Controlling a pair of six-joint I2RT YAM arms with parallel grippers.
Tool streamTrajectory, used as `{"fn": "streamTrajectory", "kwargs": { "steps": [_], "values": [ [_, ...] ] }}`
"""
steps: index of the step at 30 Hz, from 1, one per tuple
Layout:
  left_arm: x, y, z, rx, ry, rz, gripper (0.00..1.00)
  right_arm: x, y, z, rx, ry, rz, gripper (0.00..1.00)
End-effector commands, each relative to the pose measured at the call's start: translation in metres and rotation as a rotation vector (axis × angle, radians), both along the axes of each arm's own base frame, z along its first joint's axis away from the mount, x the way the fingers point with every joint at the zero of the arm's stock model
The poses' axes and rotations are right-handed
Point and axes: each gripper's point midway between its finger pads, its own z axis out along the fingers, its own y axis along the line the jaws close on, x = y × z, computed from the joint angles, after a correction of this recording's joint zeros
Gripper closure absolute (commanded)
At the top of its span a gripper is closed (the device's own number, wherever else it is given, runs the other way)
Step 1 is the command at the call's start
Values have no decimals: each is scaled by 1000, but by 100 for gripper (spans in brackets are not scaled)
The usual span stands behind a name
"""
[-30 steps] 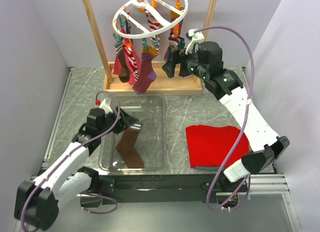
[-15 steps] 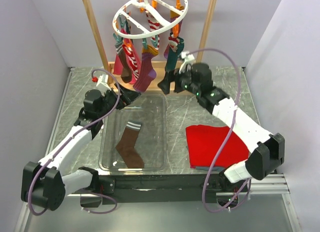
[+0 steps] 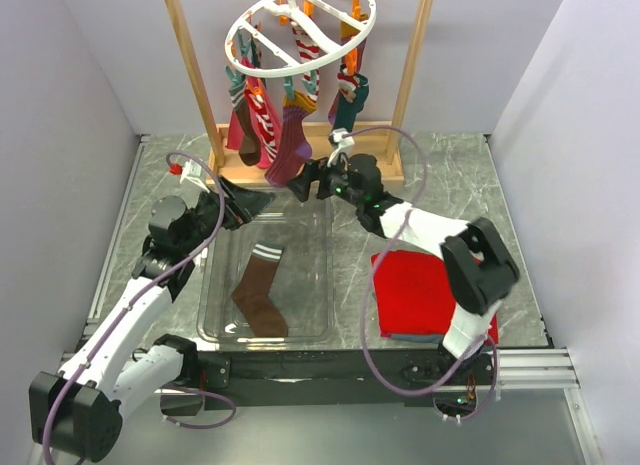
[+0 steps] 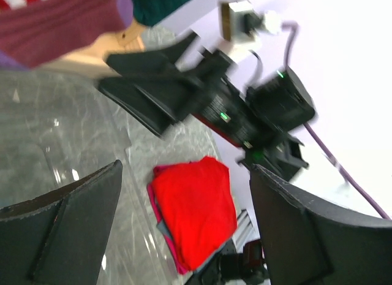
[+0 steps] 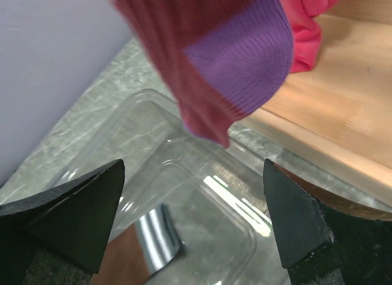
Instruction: Remove the socks clipped to the hanger
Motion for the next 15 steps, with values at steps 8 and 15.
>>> {"fn": "streamTrajectory", "kwargs": {
  "steps": [8, 15],
  "values": [
    [-17, 5, 4, 58, -17, -11, 10, 44, 33, 29, 108, -141, 11, 9],
    [-18, 4, -1, 61, -2, -19, 10, 45, 35, 29, 148, -155, 10, 57]
  ]
}}
